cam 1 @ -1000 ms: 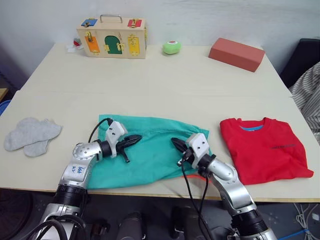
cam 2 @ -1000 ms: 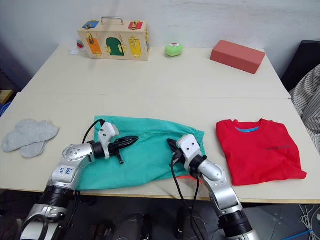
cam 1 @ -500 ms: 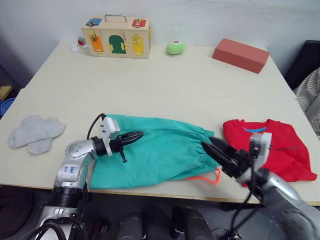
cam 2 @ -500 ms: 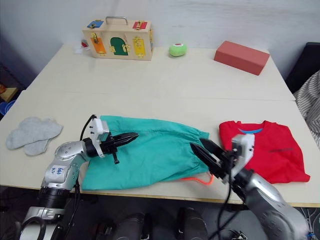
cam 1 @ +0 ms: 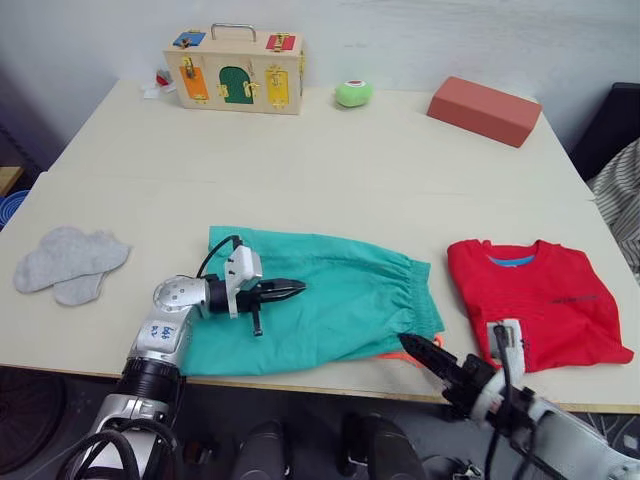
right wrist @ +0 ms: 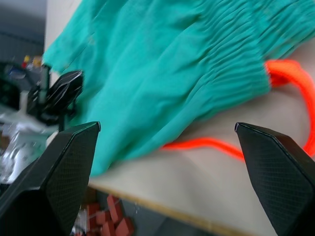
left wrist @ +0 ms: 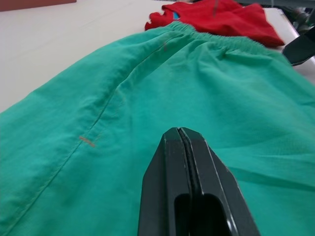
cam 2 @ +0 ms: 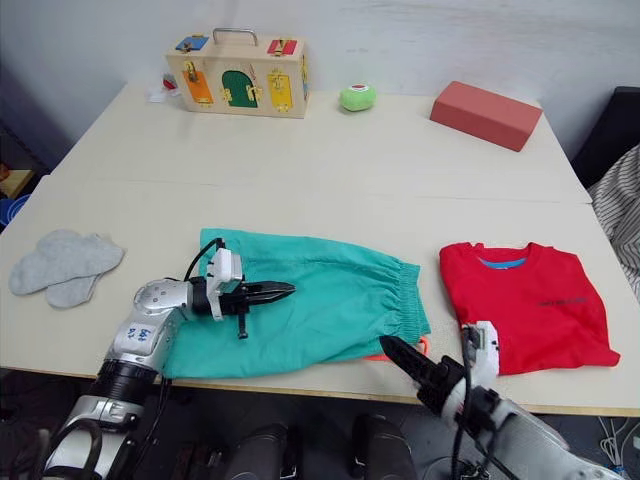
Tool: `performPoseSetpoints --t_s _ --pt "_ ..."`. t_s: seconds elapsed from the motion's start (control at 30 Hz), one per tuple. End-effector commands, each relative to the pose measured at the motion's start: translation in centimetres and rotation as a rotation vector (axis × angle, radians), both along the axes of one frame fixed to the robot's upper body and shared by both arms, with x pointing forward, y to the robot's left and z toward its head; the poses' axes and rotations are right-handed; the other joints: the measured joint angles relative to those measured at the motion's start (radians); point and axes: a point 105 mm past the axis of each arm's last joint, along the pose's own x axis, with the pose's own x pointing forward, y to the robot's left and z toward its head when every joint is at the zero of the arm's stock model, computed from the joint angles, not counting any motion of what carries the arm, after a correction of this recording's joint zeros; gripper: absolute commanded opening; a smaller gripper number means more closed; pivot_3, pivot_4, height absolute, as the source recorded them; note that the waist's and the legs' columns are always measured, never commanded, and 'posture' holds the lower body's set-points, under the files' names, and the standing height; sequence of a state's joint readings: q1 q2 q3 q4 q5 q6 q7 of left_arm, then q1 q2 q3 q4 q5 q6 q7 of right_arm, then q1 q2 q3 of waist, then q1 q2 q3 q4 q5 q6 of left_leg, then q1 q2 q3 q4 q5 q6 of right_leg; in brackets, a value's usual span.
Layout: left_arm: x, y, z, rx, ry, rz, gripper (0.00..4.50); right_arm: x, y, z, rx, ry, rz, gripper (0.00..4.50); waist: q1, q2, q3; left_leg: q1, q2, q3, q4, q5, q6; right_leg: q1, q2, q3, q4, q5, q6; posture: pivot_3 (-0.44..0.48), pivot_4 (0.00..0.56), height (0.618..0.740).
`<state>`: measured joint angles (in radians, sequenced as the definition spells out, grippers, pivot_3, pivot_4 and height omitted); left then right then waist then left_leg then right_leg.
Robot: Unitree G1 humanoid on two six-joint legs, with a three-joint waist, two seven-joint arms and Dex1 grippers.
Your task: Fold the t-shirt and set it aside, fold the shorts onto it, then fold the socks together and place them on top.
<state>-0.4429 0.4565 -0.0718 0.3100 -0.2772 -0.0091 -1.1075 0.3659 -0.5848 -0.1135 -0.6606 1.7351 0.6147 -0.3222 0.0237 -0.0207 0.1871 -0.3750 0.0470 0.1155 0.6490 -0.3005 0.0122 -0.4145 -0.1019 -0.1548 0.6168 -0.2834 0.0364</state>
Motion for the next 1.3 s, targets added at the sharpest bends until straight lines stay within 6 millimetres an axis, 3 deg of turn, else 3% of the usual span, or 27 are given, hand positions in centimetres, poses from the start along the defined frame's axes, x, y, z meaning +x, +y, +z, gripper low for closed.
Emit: performPoseSetpoints --t_s 0.03,0.3,0.4,0.6,0.77,0.97,1.1,1.2,1.3 --pt "0.3 0.3 -0.6 0.025 0.008 0.018 0.00 1.5 -0.3 -1.2 -0.062 0.022 -0.080 4.48 -0.002 0.000 0.000 0.000 0.001 0.000 0.000 -0.001 -0.001 0.000 0.001 0.000 0.000 0.000 0.000 0.000 0.150 0.740" --pt "0.4 2.6 -3.9 0.077 0.088 0.089 0.00 4.9 0.5 -3.1 -0.140 0.015 -0.138 4.48 -0.006 -0.004 -0.004 0.005 0.002 0.001 0.001 -0.001 -0.001 0.004 0.001 0.003 0.001 0.000 0.000 0.000 0.150 0.740" --pt "0.4 2.6 -3.9 0.054 0.090 0.095 0.00 6.5 0.6 -3.4 -0.173 -0.045 -0.173 3.93 -0.015 -0.002 -0.007 0.005 0.004 0.002 0.000 -0.003 -0.005 0.007 0.003 0.004 -0.003 -0.001 0.002 0.000 0.150 0.740" --pt "0.4 2.5 -3.8 0.035 0.083 0.087 0.00 9.1 0.0 -3.0 -0.212 -0.158 -0.275 1.74 -0.023 0.006 -0.013 0.006 0.004 0.003 0.000 0.000 0.000 0.005 0.004 0.005 -0.004 0.001 0.000 0.000 0.150 0.740" --pt "0.8 2.7 -2.9 0.002 0.046 0.115 0.00 10.7 -1.5 -0.2 -0.259 -0.361 -0.396 0.09 -0.023 0.007 -0.013 0.006 0.003 0.003 0.000 0.000 0.000 0.004 0.003 0.005 -0.004 0.005 0.000 0.000 0.150 0.740" --pt "1.2 2.7 -0.8 -0.026 -0.017 0.169 0.00 10.5 -3.9 4.2 -0.400 -0.634 -0.478 0.04 -0.022 0.012 -0.010 -0.001 0.000 0.004 0.000 -0.001 0.002 -0.002 0.001 0.005 -0.003 0.006 0.001 0.000 0.150 0.740" --pt "1.4 2.7 -0.3 -0.045 -0.013 0.219 0.00 9.9 -4.8 7.7 -0.602 -0.828 -0.450 0.04 -0.025 0.013 -0.008 -0.002 0.000 0.006 -0.001 -0.002 0.000 -0.003 0.001 0.005 -0.004 0.005 0.001 0.000 0.150 0.740" --pt "1.5 2.4 -0.3 -0.042 -0.004 0.233 0.00 9.5 -2.6 10.9 -0.716 -1.003 -0.328 0.04 -0.029 0.013 -0.007 -0.002 0.000 0.009 0.000 -0.002 0.001 -0.004 0.001 0.006 -0.004 0.005 0.001 0.000 0.150 0.740" --pt "1.7 2.3 -0.5 -0.025 0.005 0.251 0.00 8.9 0.5 12.4 -0.786 -1.128 -0.181 0.04 -0.031 0.013 -0.006 -0.001 0.001 0.010 -0.001 -0.003 0.002 -0.006 0.003 0.008 -0.003 0.005 0.001 0.000 0.150 0.740"
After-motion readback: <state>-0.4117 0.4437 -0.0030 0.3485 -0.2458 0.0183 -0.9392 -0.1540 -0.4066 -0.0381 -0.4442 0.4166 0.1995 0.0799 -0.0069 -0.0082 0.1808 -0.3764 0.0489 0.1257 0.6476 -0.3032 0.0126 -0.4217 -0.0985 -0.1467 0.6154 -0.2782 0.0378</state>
